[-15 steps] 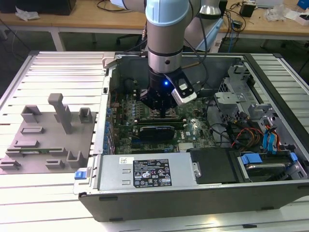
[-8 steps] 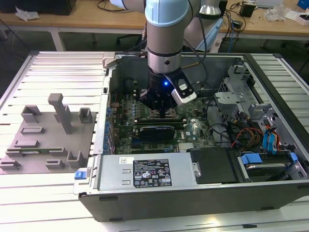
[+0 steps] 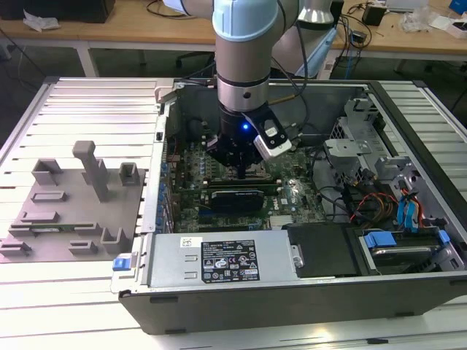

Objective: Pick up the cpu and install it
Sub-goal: 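Install the second cpu locking lever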

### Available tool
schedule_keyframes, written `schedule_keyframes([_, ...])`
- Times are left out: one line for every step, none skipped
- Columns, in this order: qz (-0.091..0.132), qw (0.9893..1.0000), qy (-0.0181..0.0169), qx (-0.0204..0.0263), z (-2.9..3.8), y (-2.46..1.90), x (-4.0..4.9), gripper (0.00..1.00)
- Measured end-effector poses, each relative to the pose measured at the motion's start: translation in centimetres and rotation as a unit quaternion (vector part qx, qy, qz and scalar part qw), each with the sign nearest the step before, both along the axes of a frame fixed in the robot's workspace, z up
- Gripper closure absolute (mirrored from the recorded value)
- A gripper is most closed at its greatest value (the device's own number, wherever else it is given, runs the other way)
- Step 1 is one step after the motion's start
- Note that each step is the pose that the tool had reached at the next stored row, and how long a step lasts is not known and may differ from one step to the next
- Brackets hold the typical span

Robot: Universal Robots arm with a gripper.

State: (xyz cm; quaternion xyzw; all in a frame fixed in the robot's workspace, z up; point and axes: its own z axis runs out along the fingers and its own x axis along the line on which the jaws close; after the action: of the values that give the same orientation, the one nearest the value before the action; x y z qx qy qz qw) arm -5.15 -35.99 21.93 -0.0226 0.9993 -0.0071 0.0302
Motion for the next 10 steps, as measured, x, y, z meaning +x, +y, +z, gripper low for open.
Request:
schedule_keyframes([0.0,1.0,-0.0001,0.0,-0.01,0.0,-0.1,0.89])
schedule_keyframes([0.001,1.0,-0.0002,0.0,-0.02,0.0,-0.21,0.89])
schedule_keyframes([0.002,1.0,-0.0008,-0.0001,-0.05,0.0,-0.48,0.89])
schedule_keyframes([0.002,1.0,-0.0012,-0.0001,-0.07,0.0,-0.63,0.89])
schedule_keyframes([0.002,1.0,-0.0015,-0.0001,-0.08,0.0,-0.75,0.89])
schedule_keyframes([0.003,1.0,-0.002,0.0,-0.1,0.0,-0.9,0.89])
schedule_keyframes([0.003,1.0,-0.0023,0.0,-0.12,0.0,-1.01,0.89])
schedule_keyframes([0.003,1.0,-0.0026,0.0,-0.15,0.0,-1.12,0.89])
schedule_keyframes([0.003,1.0,-0.0026,-0.0001,-0.16,0.0,-1.14,0.89])
schedule_keyframes([0.003,1.0,-0.0026,-0.0002,-0.16,-0.01,-1.14,0.89])
